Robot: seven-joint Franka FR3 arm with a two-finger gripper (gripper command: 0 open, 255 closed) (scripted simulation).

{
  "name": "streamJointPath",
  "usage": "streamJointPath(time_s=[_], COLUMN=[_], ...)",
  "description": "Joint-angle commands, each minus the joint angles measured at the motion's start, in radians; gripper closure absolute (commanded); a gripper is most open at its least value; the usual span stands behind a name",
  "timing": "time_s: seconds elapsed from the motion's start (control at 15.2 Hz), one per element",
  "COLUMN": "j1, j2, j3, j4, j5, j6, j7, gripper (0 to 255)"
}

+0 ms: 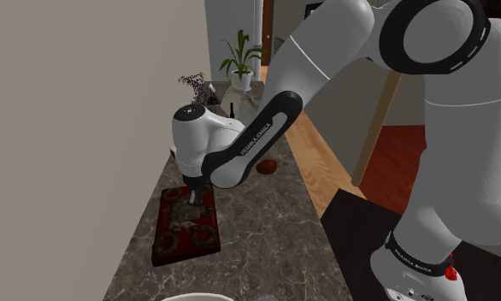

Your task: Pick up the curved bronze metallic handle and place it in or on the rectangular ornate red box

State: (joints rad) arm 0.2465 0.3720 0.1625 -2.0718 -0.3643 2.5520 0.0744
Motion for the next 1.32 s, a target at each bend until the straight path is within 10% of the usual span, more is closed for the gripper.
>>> streamJointPath(time_s=[0.0,0.07,0.13,1.25], j1=[0.000,0.000,0.000,-0.009], j2=[0.000,0.000,0.000,-0.104], j3=[0.000,0.000,0.000,0.029], j4=[0.000,0.000,0.000,-0.011], j5=[0.000,0.000,0.000,0.052], j6=[0.000,0.000,0.000,-0.090], j7=[0.000,0.000,0.000,-0.035], gripper=[255,255,0,0])
